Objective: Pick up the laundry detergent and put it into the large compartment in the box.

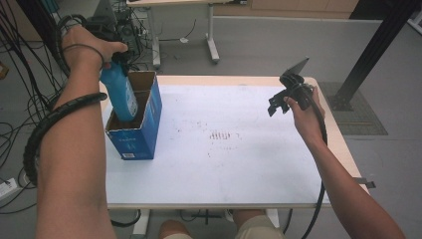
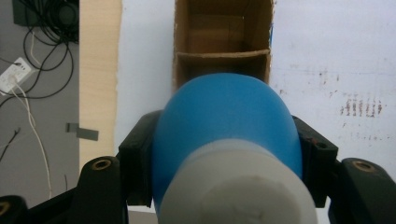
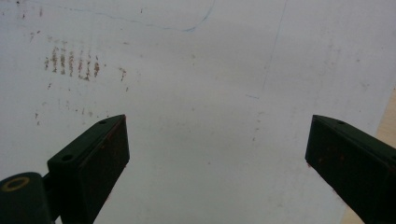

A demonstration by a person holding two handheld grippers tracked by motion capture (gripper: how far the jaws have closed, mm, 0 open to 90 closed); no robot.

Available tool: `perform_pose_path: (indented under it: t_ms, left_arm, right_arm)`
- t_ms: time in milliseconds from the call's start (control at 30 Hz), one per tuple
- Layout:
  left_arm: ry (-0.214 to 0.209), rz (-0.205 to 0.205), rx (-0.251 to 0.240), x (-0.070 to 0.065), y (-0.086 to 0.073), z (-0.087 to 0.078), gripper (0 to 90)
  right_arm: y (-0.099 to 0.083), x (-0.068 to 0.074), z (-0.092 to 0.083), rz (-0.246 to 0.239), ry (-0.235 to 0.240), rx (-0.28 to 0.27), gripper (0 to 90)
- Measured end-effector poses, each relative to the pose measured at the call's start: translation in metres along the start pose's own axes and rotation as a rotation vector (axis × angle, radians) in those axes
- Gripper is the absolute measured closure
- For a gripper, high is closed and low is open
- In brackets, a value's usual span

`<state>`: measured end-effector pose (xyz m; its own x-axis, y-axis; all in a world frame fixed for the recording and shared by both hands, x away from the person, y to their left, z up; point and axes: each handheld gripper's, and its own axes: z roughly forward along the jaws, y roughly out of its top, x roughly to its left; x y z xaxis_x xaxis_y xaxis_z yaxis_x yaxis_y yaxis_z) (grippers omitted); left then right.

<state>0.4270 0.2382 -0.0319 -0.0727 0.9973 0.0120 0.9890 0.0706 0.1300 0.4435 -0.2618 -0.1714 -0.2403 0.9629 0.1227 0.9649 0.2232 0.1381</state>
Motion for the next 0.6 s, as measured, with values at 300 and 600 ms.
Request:
perform_pose_path:
  t_ms: [300,600]
  left_arm:
    - [0.013,0.035,0.041,-0.007,-0.002,0.041,37.6]
    - [0.007,0.052,0.041,-0.011,-0.011,0.079,37.7]
  right_arm:
    - [0.000,0.002,0.001,-0.004,-0.006,0.001,6.5]
    - [0.002,0.005,0.005,-0.007,-0.010,0.009,6.4]
